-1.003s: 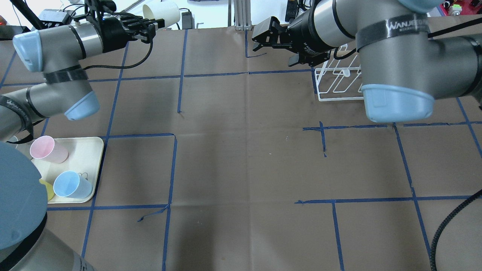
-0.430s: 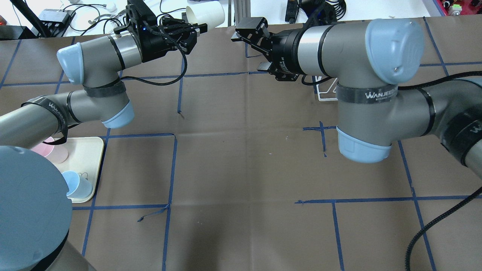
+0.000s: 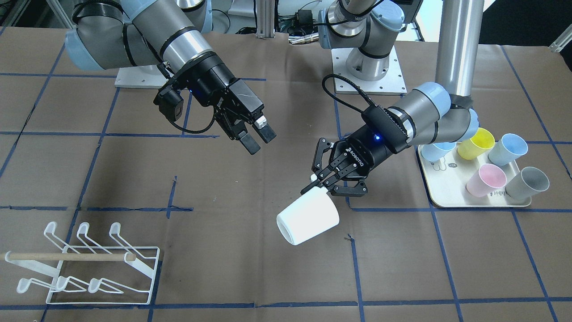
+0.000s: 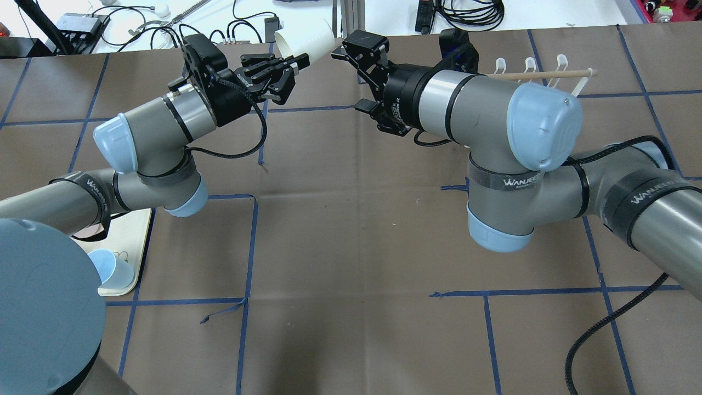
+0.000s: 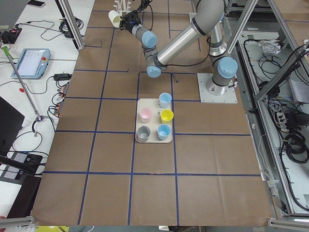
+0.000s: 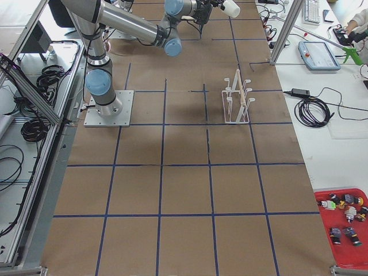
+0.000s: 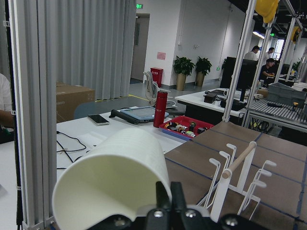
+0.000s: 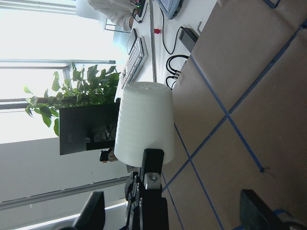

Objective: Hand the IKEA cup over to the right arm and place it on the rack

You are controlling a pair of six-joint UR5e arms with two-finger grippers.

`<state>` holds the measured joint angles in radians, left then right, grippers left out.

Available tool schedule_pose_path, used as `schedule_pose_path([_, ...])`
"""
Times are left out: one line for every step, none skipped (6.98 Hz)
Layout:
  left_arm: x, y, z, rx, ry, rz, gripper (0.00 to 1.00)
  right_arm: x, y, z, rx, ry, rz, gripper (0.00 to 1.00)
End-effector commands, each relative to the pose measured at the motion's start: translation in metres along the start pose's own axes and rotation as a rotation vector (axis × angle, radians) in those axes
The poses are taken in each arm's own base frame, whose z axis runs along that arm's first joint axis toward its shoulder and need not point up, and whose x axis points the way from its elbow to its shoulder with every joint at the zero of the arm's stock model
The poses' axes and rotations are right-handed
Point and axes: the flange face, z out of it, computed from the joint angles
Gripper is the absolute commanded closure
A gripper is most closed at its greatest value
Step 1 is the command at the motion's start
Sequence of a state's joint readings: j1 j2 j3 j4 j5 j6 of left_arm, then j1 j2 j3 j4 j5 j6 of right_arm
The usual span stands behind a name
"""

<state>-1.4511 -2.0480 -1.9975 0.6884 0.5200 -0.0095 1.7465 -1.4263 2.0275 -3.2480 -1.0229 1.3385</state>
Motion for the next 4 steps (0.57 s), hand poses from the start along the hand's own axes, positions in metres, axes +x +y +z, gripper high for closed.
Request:
schedule_pose_path([0.030, 0.024, -0.015, 0.013, 0.007, -0.069, 1.00, 0.013, -0.005, 0.011, 0.022, -0.055, 0.062, 0.01])
schedule_pose_path([0.040, 0.023, -0.018, 0.010, 0.016, -0.079, 1.00, 0.022, -0.007, 0.020, 0.026, -0.042, 0.068, 0.01])
schedule_pose_path([0.055, 0.021, -0.019, 0.007, 0.035, -0.077, 1.00, 0.033, -0.004, 0.031, 0.025, -0.015, 0.081, 0.00])
schedule_pose_path([0.065, 0.018, -0.018, 0.006, 0.049, -0.072, 1.00, 0.043, 0.002, 0.043, 0.004, 0.008, 0.108, 0.00])
